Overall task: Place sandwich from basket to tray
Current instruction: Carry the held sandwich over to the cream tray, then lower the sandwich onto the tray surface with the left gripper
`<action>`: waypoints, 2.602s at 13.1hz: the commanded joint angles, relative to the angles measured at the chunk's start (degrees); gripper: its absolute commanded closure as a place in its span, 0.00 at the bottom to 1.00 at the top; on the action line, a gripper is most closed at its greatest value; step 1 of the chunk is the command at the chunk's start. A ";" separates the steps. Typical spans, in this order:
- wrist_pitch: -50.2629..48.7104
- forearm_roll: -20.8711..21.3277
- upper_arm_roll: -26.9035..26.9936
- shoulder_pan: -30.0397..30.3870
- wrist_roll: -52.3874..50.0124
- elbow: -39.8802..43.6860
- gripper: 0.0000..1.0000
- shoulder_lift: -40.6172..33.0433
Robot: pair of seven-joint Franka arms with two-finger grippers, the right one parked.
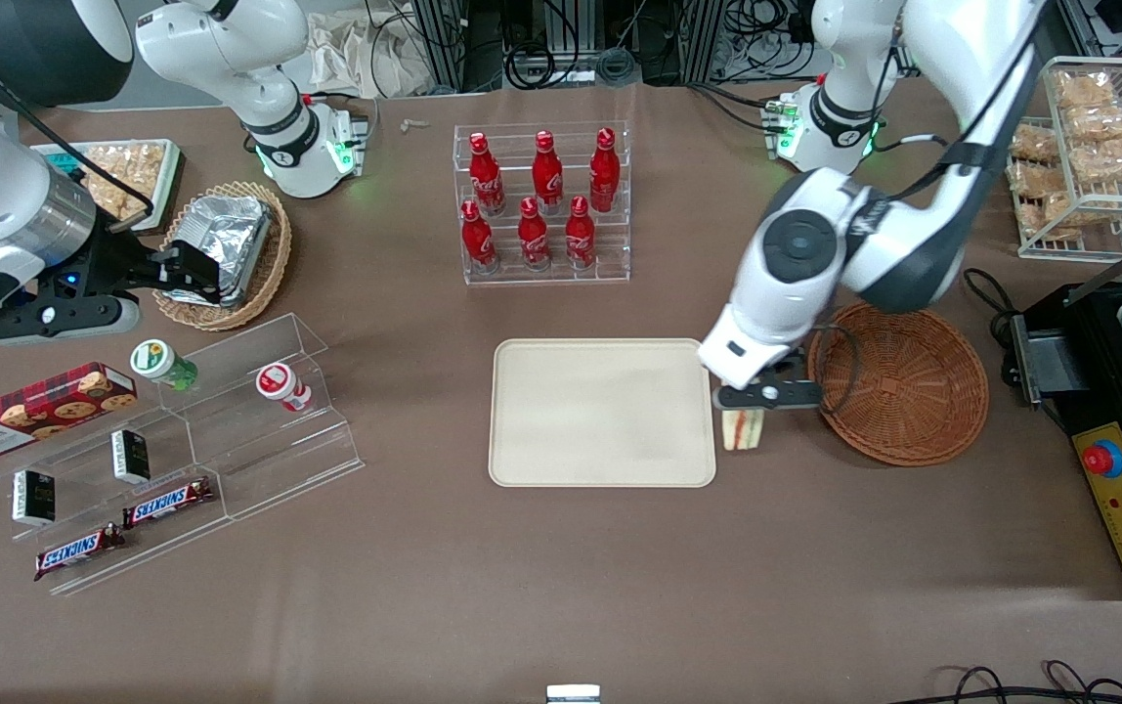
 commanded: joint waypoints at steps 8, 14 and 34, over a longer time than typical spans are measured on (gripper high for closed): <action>18.24 1.97 0.45 -0.05 -1.99 -9.01 1.00 1.89; 21.14 6.87 0.63 -0.22 -5.58 -8.83 0.97 5.67; 26.59 11.02 0.72 -0.22 -9.46 -8.39 0.29 10.69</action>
